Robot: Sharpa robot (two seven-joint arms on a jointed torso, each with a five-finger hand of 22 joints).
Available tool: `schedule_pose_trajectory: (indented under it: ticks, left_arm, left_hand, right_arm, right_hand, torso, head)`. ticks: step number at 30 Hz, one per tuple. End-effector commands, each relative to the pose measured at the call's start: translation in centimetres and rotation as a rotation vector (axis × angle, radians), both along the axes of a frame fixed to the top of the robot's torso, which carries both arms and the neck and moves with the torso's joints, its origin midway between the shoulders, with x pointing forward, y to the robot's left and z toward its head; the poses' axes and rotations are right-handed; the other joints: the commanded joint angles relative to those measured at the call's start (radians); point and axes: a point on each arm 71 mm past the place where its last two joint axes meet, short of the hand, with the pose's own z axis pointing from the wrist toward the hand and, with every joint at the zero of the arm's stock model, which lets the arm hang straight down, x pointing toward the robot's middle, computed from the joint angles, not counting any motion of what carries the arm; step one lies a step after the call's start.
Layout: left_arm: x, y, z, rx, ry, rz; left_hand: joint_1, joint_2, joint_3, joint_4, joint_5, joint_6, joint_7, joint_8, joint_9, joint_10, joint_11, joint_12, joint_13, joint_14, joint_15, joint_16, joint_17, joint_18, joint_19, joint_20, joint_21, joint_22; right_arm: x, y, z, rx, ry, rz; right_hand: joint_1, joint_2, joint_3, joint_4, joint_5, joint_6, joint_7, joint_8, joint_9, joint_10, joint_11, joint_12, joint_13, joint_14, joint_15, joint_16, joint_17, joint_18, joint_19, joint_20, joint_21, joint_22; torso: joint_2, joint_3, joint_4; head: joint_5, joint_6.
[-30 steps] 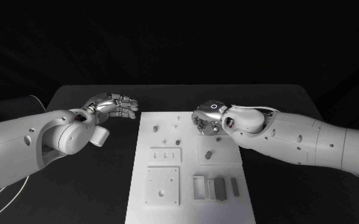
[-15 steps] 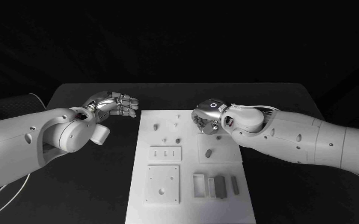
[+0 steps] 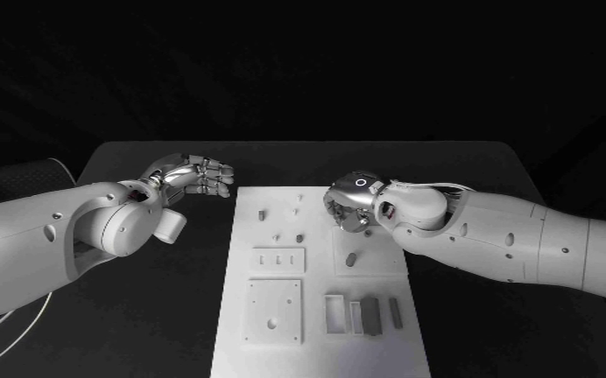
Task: Assemble the parts on the task board
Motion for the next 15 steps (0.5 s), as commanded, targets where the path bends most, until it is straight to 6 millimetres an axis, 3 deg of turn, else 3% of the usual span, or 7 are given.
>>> schedule_pose_trajectory:
  ticks: [1,15]
  left_arm:
    - [0.1,-0.2,0.2,-0.001,-0.014,0.000]
    - [0.2,-0.3,0.2,-0.001,-0.016,-0.002]
  left_hand:
    - [0.005,-0.008,-0.007,-0.001,-0.006,-0.010,0.001,-0.006,0.001,-0.007,0.001,-0.007,0.001,0.005,-0.001,-0.005,0.002,0.003,-0.002,-0.006,-0.004,-0.002]
    - [0.006,-0.007,-0.008,-0.001,-0.006,-0.011,0.001,-0.008,0.002,-0.009,0.002,-0.009,0.002,0.006,-0.001,-0.007,0.004,0.002,-0.002,-0.007,-0.005,-0.002]
  right_arm:
    - [-0.1,0.4,-0.1,-0.035,-0.003,0.002]
    - [-0.2,2.7,2.1,-0.016,-0.101,0.027]
  right_hand:
    - [0.014,0.022,0.005,0.000,0.003,0.011,-0.001,0.003,0.002,0.033,-0.007,0.019,0.061,0.002,-0.009,0.005,0.002,0.045,0.007,-0.001,0.005,0.020]
    - [0.014,0.017,0.008,-0.001,0.003,0.023,-0.006,0.003,0.011,0.042,-0.012,0.021,0.078,0.010,-0.014,0.017,0.003,0.045,0.015,-0.008,0.017,0.021]
  torso:
    - [0.000,-0.0010,-0.0012]
    - [0.000,-0.0002,0.0007]
  head:
    - [0.001,0.003]
    - [0.004,0.010]
